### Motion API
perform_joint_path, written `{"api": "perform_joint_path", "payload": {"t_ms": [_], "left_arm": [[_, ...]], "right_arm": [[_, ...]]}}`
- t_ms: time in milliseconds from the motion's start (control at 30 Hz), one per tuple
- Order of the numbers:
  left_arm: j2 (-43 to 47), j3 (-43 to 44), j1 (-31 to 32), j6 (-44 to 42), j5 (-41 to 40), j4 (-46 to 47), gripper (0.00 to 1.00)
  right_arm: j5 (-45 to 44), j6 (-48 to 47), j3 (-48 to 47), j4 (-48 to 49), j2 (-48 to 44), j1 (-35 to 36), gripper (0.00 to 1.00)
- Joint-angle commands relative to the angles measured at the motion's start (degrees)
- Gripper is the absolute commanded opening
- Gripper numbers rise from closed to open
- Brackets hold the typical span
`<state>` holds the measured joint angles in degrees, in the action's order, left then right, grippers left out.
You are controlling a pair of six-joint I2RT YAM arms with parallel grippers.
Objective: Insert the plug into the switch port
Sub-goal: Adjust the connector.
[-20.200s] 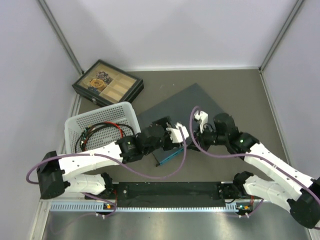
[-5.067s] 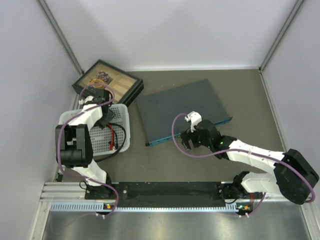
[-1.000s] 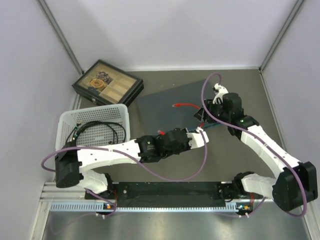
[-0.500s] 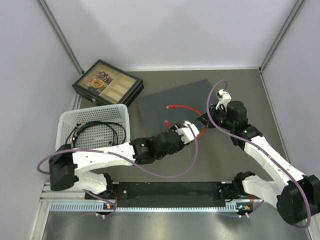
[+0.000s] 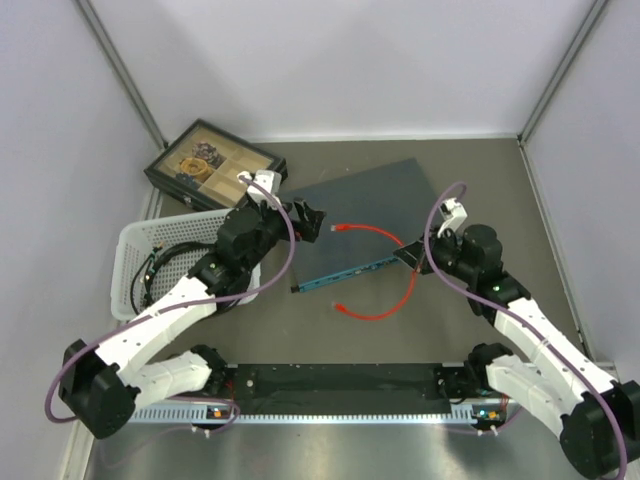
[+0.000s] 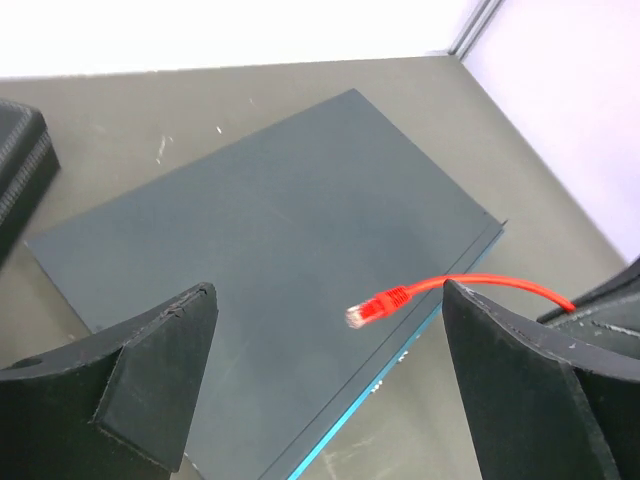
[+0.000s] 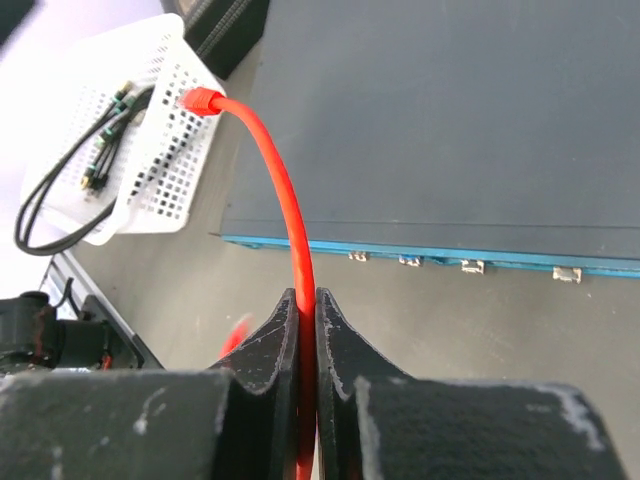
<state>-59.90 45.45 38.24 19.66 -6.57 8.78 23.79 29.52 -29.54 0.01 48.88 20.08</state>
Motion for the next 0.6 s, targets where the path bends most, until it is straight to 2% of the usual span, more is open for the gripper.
{"api": "perform_joint_path", "payload": {"t_ms": [0,267,433,567], "left_arm": [[-2.40,-1.07,-3.43,9.68,11.12,5.81,0.97],[-7.50,-2.82,-5.28,20.76,19.30,14.06,0.92],[-8.74,-3.44,-5.28,17.27,24.22,16.88,0.93],[-9.36,-5.19,-5.28,10.16,26.43,19.87,0.94]], "right_arm": [[1.17,1.86,0.97,5.79,-3.00,-0.30,0.00],[1.78,2.91,2.91,8.95,-4.32,-0.30,0.00],[2.14,4.14,3.17,9.39,-3.97,-0.39,0.00],[2.75,4.41,3.08,9.74,-3.62,-0.30,0.00]]}}
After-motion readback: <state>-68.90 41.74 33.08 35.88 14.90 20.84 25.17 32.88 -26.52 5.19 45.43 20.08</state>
